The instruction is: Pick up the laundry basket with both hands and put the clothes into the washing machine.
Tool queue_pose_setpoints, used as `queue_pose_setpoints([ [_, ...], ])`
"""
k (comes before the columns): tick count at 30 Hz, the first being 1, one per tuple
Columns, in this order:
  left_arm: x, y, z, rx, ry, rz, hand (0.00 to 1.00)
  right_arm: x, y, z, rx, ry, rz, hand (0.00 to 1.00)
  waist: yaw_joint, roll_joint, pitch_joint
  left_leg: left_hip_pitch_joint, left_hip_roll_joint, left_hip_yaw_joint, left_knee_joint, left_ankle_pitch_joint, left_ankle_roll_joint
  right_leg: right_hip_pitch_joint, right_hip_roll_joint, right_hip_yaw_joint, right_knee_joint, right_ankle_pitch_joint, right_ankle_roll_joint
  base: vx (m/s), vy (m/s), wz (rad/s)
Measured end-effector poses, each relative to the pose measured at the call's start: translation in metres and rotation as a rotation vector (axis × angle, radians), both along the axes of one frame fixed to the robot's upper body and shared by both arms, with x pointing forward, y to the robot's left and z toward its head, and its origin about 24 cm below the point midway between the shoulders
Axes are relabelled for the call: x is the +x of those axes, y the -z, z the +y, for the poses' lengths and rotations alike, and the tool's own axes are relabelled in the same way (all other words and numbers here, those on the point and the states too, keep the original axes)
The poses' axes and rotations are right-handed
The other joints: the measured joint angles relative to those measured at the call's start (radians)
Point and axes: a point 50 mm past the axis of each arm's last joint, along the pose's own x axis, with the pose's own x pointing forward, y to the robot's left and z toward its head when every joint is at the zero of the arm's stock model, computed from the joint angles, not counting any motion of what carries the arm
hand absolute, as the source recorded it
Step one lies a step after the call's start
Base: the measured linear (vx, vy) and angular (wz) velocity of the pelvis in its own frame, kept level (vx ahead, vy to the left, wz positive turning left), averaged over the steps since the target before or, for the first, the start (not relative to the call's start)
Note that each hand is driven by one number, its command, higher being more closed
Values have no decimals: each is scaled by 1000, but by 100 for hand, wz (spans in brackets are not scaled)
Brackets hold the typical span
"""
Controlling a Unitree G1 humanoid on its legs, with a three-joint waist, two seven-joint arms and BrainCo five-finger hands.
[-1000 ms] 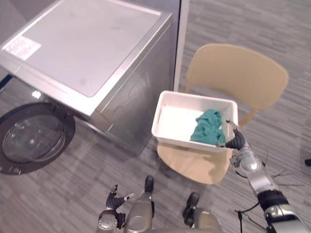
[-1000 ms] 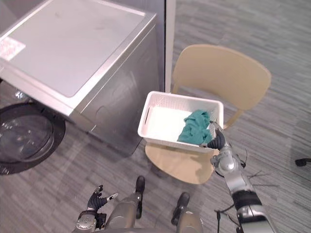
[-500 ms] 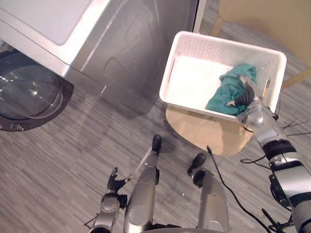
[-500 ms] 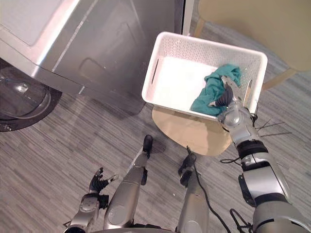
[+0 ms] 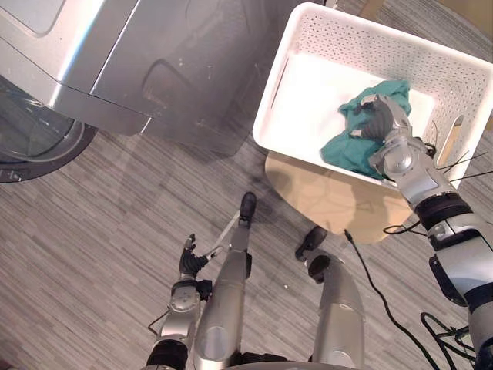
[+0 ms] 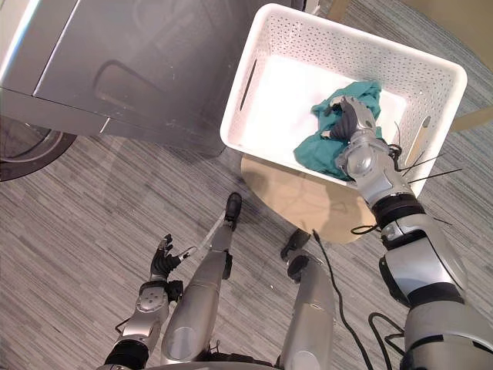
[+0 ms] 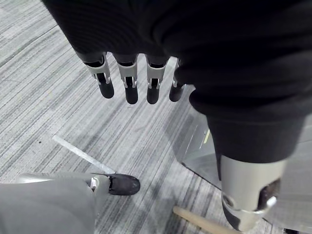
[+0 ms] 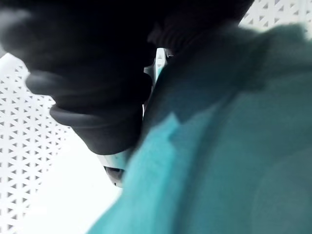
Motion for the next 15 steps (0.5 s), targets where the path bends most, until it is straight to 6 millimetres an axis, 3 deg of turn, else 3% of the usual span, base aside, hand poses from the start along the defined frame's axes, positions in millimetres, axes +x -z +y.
queue_pose_setpoints([
  [5, -1, 1, -3, -14, -4, 11, 0, -13, 3, 4, 282, -55, -68, 100, -3, -6, 3, 64, 3, 5, 4, -3, 1, 70, 4, 0, -10, -2, 2, -23, -44, -1],
  [10, -4, 4, 1, -18, -23, 28, 0, -38, 0, 5, 541, -88, -224, 100, -20, -33, -6, 176, 12, 21, -42, -5, 5, 160, 19, 13, -35, -13, 18, -51, -22, -7],
  [12, -17, 16, 9, -14, -58, 97, 0, -56, 16, 7, 697, -86, -277, 100, -29, -58, -49, 217, 13, 25, -64, -5, 5, 194, 21, 14, -46, -18, 25, 17, -32, -6],
  [15, -33, 31, 11, -16, -71, 182, 0, -79, 43, 6, 836, -48, -285, 100, -30, -73, -103, 279, 8, 22, -72, -9, 9, 261, 22, 13, -65, -22, 32, 88, -28, 4],
])
